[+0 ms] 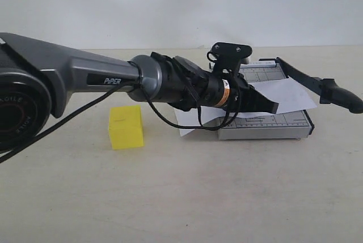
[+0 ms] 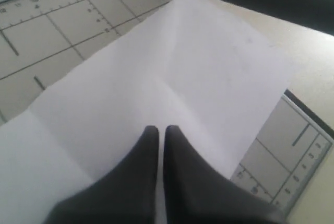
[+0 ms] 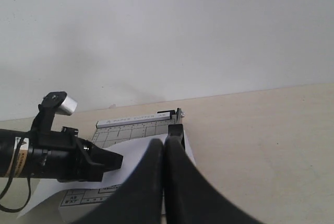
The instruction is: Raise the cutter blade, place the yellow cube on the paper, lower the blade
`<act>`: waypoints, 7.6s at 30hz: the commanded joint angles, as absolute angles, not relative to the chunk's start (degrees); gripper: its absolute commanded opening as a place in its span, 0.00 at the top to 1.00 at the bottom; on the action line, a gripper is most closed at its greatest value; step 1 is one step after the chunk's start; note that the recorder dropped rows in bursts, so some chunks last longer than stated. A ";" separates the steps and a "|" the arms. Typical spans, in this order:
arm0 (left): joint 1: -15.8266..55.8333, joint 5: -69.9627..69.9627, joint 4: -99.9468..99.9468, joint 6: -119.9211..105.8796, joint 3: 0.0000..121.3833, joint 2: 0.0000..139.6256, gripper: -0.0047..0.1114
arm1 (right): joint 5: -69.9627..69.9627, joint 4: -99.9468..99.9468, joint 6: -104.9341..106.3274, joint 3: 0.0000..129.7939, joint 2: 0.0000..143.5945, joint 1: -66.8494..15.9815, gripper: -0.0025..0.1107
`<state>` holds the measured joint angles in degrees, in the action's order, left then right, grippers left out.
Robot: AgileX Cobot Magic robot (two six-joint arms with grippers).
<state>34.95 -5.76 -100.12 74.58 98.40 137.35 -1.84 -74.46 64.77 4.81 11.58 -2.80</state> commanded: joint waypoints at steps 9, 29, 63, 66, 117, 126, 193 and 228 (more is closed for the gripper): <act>36.22 -3.00 -99.95 71.97 99.57 137.97 0.92 | -1.24 -74.38 64.96 4.68 11.24 -2.98 0.98; 32.50 -1.98 -99.95 64.37 90.48 128.08 0.92 | -1.24 -74.38 64.96 4.68 11.24 -2.98 0.98; 32.72 0.00 -99.95 63.30 92.43 135.51 0.92 | -1.24 -74.38 64.96 4.68 11.24 -2.98 0.98; 33.14 -1.52 -99.95 63.30 94.25 136.41 0.92 | -1.24 -74.38 64.96 4.68 11.24 -2.98 0.98; 26.24 30.50 -65.69 28.31 54.04 92.61 0.88 | -1.47 -74.38 64.96 4.68 11.24 -2.98 0.98; 26.24 46.58 -39.89 15.42 54.46 90.02 0.10 | -1.69 -74.38 64.96 4.68 11.24 -4.16 0.98; 26.33 38.59 -22.32 9.39 72.83 113.29 0.15 | 0.00 -74.38 65.04 4.68 11.24 -5.89 0.98; 25.19 37.05 -22.94 9.60 72.96 115.96 0.15 | 1.26 -74.38 64.94 4.68 11.24 -5.89 0.98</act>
